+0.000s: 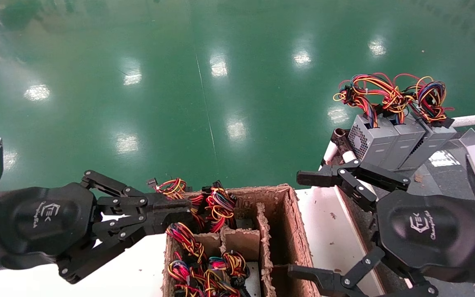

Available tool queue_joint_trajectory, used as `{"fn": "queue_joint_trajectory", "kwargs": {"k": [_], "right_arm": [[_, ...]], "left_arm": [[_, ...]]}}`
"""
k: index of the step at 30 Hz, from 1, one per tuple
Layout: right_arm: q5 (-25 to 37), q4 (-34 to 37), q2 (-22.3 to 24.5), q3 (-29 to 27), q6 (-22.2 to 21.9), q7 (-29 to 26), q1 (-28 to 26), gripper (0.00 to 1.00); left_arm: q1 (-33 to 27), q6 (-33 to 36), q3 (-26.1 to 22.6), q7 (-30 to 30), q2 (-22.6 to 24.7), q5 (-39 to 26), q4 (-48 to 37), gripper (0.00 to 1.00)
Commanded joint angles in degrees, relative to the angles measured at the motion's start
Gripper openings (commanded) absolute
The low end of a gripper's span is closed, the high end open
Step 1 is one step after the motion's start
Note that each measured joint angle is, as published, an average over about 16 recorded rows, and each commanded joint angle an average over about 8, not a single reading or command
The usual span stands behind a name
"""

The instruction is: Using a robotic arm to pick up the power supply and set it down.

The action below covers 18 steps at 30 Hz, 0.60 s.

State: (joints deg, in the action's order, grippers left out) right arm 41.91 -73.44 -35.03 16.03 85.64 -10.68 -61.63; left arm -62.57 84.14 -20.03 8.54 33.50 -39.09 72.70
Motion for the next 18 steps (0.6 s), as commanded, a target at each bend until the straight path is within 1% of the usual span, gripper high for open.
{"fn": "queue_joint_trajectory", "kwargs": {"k": [1,2,9,10,18], "right_arm": [[0.0,0.0,0.0,0.0,0.0,0.0,0.0,1.00],[0.0,0.0,0.0,0.0,0.0,0.0,0.0,1.00],[0.0,0.0,0.0,0.0,0.0,0.0,0.0,1.00],[0.0,0.0,0.0,0.0,0.0,0.0,0.0,1.00],[1.7,-0.1,-0.3,1.1,-0.6,-0.6,0.3,1.00]], "left_arm": [[0.0,0.0,0.0,0.0,0.0,0.0,0.0,0.00],[0.0,0.0,0.0,0.0,0.0,0.0,0.0,0.10],[0.0,0.0,0.0,0.0,0.0,0.0,0.0,0.97],[0.0,0.0,0.0,0.0,0.0,0.0,0.0,1.00],[0.0,0.0,0.0,0.0,0.0,0.0,0.0,1.00]]}}
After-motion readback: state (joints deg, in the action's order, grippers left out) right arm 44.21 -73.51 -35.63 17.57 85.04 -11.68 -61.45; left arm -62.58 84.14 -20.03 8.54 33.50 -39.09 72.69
